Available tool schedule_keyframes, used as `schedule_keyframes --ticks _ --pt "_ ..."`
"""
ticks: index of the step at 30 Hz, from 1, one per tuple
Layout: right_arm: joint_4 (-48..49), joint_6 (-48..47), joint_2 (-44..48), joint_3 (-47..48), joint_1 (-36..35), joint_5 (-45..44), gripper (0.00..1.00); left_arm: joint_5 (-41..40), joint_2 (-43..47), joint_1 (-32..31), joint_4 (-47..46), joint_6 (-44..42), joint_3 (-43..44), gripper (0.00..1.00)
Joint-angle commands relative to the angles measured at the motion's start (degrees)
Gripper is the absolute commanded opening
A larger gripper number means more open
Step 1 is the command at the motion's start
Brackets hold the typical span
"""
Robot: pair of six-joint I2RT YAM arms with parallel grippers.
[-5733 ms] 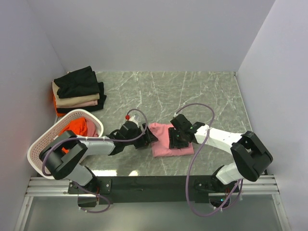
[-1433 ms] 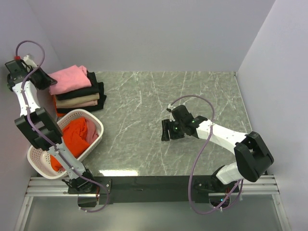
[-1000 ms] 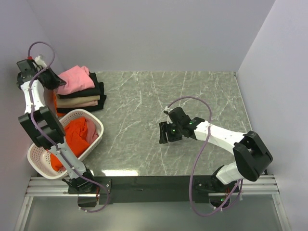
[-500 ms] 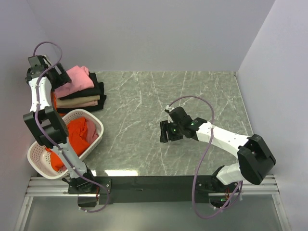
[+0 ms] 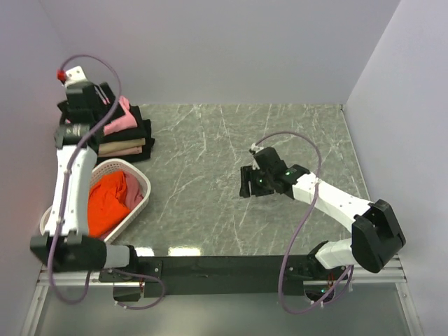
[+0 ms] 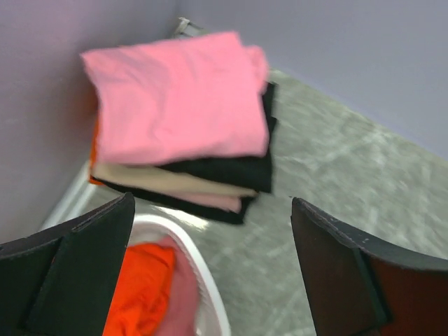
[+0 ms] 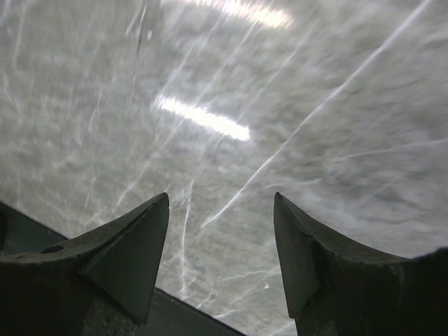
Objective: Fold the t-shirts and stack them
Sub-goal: Neatly place the folded tshirt to the corner
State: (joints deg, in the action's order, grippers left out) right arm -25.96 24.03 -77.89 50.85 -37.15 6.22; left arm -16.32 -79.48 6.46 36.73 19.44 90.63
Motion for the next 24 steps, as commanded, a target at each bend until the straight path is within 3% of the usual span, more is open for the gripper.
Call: schedule_keyframes --ticks 1,4,11,18,24 --pt "-1.2 -2.3 3.1 4.2 3.6 -2.3 0.68 -4.5 6.6 -5.7 -3.0 3.8 -8.0 0.98" --pt "-2.0 -4.1 4.1 5.6 6.4 -2.8 0.69 -2.4 16.2 -9.8 -5.4 6.7 -18.8 0.98" --pt "-1.1 -5.4 6.8 6.3 13.5 -1.8 0.71 -1.8 26.5 -22.0 -8.4 13.2 -33.8 0.99" --pt "-0.7 -5.1 9.1 5.8 16.8 -1.6 0.72 -1.9 28.7 -33.0 -12.4 17.3 -41.4 0.99" --pt "0.9 -4.5 12.9 3.1 17.5 -0.9 0.72 -2.5 29.2 -36.0 -16.3 16.0 -44.3 0.99"
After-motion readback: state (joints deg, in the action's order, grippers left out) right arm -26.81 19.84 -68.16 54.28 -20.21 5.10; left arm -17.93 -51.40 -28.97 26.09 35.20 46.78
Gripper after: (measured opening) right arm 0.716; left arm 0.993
